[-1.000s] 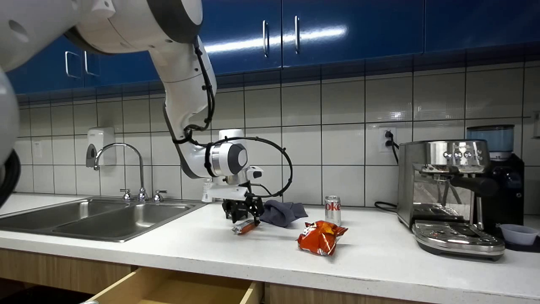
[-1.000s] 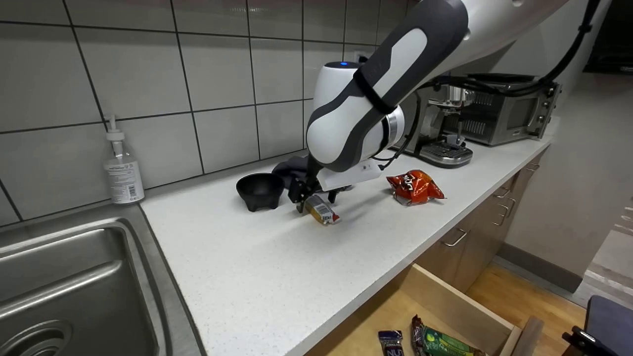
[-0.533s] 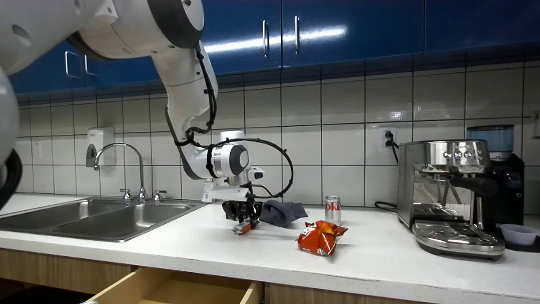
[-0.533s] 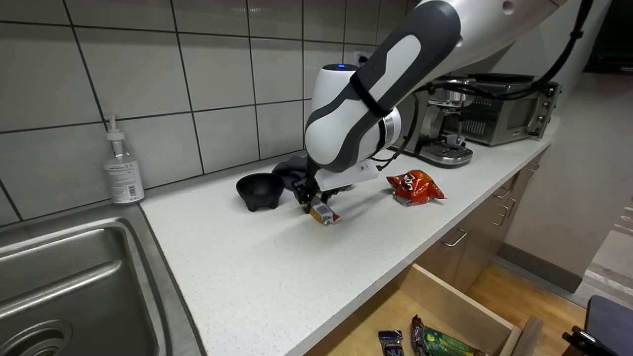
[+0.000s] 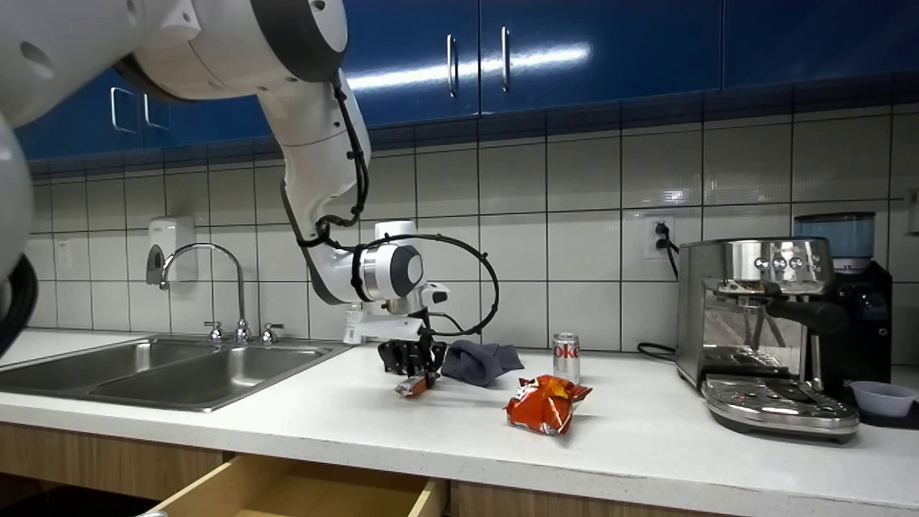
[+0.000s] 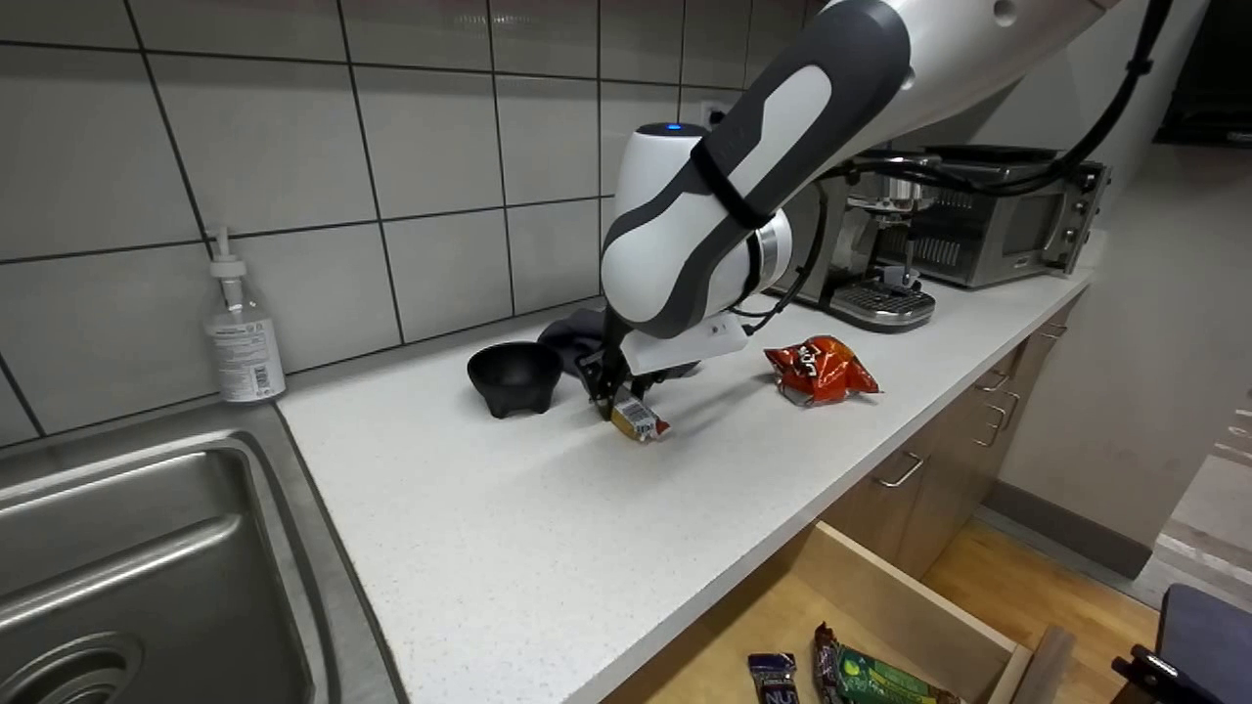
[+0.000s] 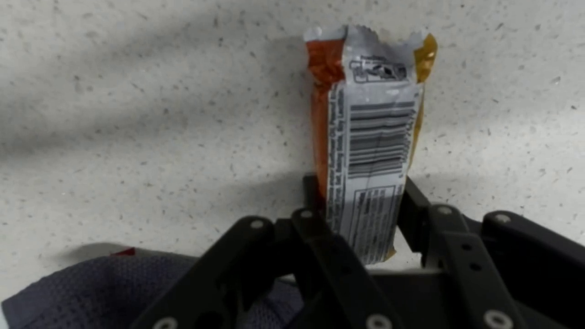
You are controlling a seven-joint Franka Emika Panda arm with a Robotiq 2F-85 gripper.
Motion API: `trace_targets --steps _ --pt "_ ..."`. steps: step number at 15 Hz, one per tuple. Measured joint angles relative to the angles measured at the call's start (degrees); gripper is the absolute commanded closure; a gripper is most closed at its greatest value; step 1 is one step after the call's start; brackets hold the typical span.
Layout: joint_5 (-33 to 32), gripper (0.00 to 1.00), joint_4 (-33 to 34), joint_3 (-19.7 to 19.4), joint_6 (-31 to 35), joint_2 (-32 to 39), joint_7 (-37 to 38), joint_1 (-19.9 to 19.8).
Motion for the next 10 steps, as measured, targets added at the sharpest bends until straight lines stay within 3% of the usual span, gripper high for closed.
trace_targets --steps 5,10 --pt "0.0 0.82 -1.01 0.07 0.3 -2.09 0.0 0.48" --pt "0.0 0.82 -6.26 0.3 1.47 -6.36 -0.05 1.0"
